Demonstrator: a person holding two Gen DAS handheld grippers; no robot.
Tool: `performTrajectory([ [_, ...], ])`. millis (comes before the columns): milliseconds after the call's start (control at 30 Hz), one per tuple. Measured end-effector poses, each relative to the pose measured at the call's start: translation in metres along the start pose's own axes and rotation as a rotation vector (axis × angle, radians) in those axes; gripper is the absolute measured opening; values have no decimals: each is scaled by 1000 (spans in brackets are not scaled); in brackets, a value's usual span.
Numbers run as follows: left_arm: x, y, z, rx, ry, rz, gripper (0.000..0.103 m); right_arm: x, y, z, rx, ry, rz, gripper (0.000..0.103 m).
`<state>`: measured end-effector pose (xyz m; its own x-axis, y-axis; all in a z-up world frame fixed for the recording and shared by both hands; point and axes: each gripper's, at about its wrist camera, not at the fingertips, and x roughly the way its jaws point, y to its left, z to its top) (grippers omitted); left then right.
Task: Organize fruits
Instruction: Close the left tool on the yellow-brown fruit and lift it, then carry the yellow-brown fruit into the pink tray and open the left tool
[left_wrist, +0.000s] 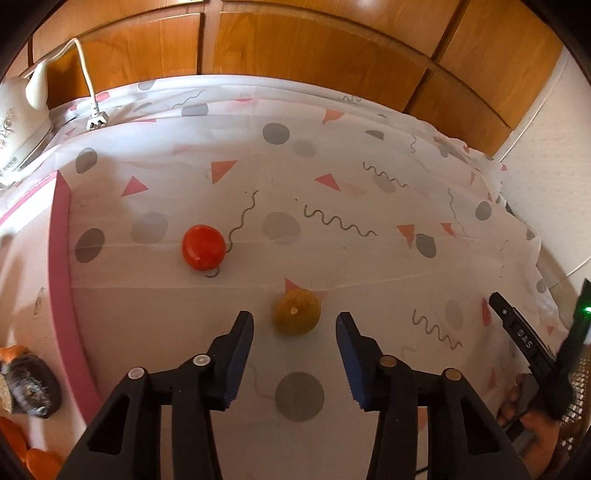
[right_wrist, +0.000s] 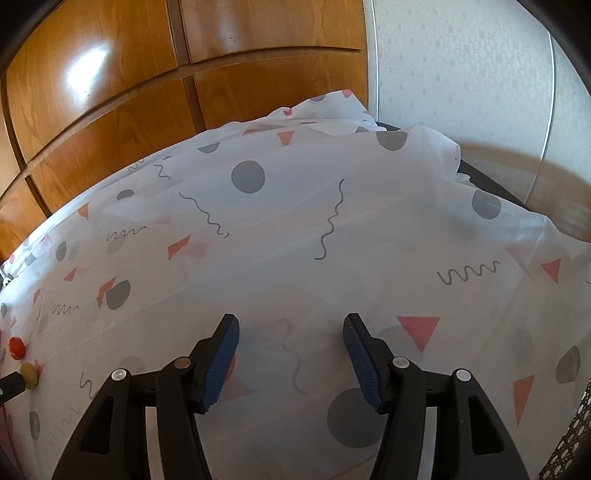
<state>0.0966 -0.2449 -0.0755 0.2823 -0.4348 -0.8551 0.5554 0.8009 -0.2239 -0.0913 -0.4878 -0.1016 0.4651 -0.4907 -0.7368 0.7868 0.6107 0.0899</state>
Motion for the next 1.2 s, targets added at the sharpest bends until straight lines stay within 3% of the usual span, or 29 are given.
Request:
performTrajectory([
  [200,12,-2,4,-3,-9,22,28,-6,-5,2,45,-2,-47,59],
  [333,13,-4,3,-1,-26,25,27,-2,-13,2,91,9,-82,60],
  [533,7,1,1,-24,-32,8,26,1,-6,1,57,13,-101,66],
  [767,-31,22,-3,-80,-89,-24,26,3,-5,1,47,13,-99,70],
  [900,-64,49,-4,-133,-158,-17,26,3,-5,1,45,12,-100,71],
  [1000,-86,87,-5,-206,-208,29,26,2,-5,1,44,12,-100,71],
  [1200,-90,163,-3,-338,-204,138,26,3,-3,1,37,14,-101,73],
])
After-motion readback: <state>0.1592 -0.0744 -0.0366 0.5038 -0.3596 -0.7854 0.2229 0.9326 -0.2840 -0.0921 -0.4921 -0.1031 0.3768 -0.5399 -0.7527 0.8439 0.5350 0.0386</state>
